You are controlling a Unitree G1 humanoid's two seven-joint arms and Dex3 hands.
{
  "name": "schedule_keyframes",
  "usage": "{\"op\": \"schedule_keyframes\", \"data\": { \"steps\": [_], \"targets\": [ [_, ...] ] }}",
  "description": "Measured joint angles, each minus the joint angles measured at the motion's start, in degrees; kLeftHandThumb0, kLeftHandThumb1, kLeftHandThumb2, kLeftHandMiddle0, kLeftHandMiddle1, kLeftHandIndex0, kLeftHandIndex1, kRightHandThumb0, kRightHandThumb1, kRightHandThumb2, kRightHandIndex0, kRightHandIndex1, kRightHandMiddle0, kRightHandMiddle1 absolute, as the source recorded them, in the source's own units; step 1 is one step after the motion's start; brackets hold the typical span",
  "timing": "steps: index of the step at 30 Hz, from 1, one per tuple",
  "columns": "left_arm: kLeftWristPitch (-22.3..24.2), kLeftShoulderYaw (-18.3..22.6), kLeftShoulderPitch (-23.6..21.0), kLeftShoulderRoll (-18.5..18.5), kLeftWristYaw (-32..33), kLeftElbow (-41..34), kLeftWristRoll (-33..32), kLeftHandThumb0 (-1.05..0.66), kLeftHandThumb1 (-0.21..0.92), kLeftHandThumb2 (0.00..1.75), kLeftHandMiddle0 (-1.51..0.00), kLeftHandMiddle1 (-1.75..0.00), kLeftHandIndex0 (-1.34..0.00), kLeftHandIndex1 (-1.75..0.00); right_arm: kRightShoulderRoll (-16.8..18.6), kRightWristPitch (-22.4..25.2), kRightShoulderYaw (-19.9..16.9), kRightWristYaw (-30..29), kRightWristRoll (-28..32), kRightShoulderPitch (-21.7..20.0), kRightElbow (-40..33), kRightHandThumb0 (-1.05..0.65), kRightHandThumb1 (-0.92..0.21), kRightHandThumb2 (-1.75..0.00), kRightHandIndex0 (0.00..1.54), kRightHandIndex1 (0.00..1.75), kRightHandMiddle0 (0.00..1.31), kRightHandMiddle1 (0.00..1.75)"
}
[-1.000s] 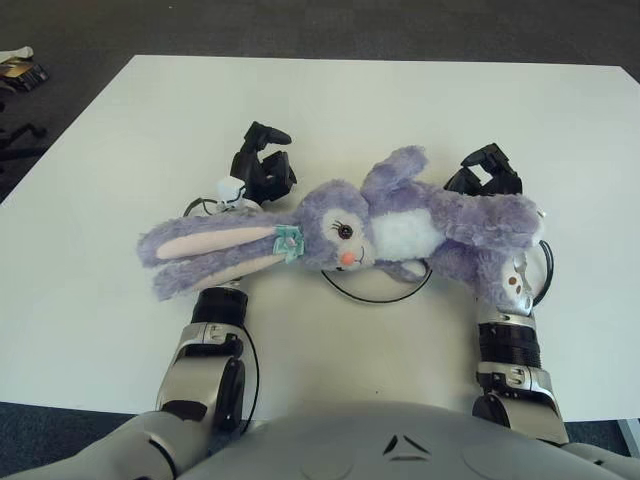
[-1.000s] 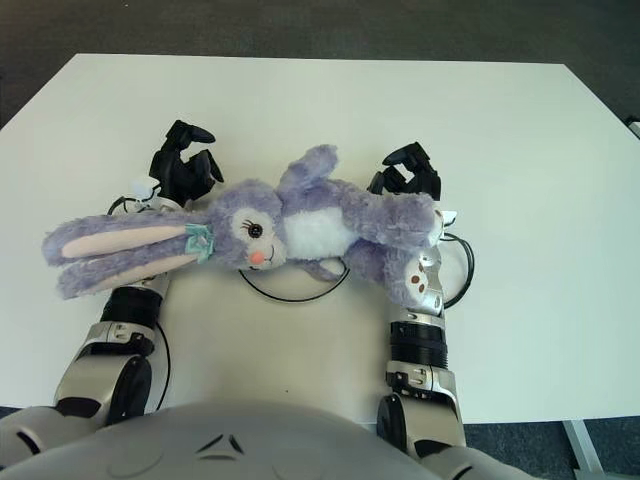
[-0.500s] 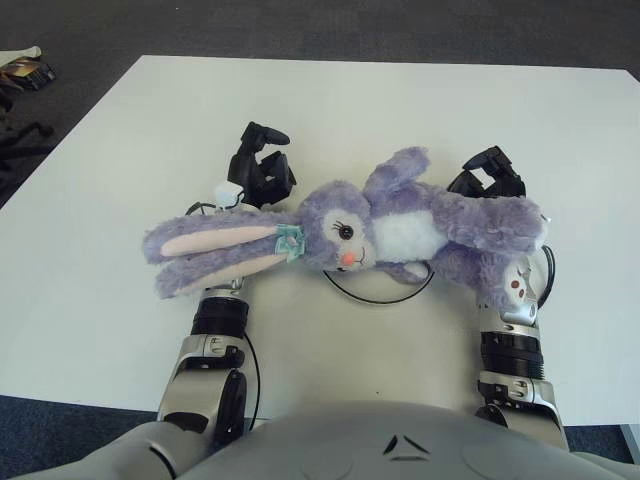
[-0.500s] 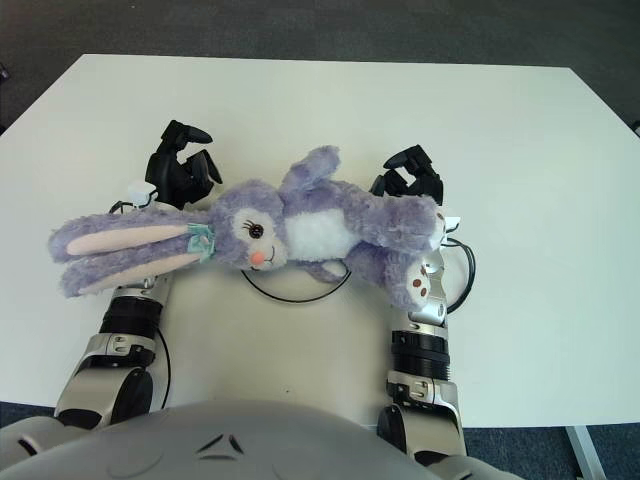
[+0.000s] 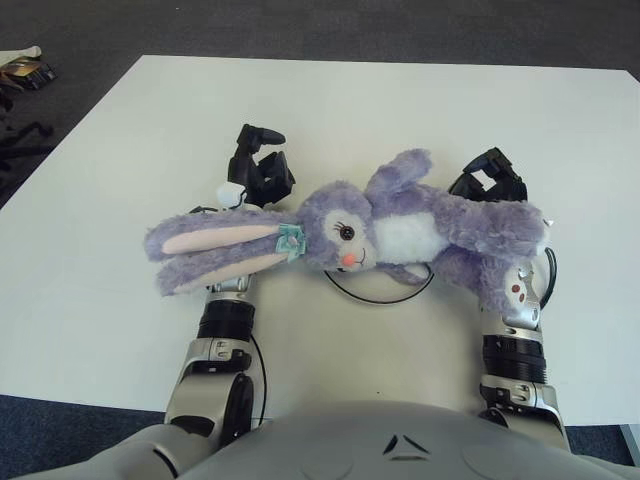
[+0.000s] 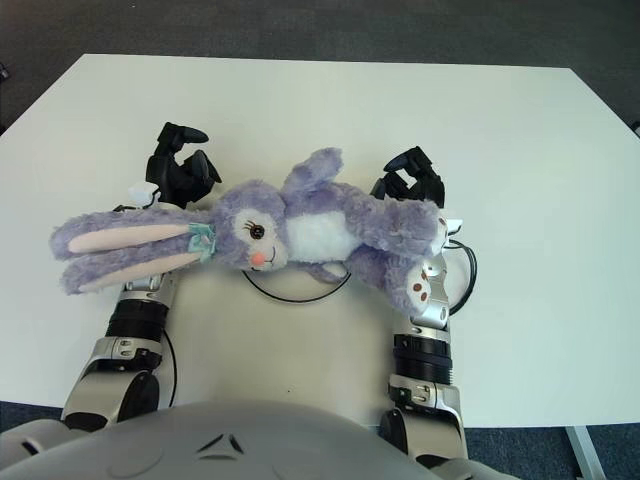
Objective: Put the doll into the plate.
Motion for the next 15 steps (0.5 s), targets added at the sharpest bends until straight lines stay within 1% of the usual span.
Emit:
{"op": "schedule_keyframes", "data": {
  "steps": [8,15],
  "targets": [
    [1.27,-0.06,0.28,-0.09,1.40,-0.59,0.74,-0.41,0.56,1.01,-0.98,-1.75,-0.43,-1.75,-0.04,1.20,0.01,-0.08,-0.32,0.23,-0.38,-0.01,0.07,-1.72,0.93,1.65,0.67,1.75],
    [1.32,-0.13,0.43,-0.06,1.73,-0.72,1.27,-0.41,0.56,1.01,-0.98,-1.75,-0.42,-1.75,-0.10,2.15,0.02,-0.24,-0.96,0.52,-0.93,-0.01,0.07,-1.73,0.93,1.67,0.67,1.75]
  ]
}}
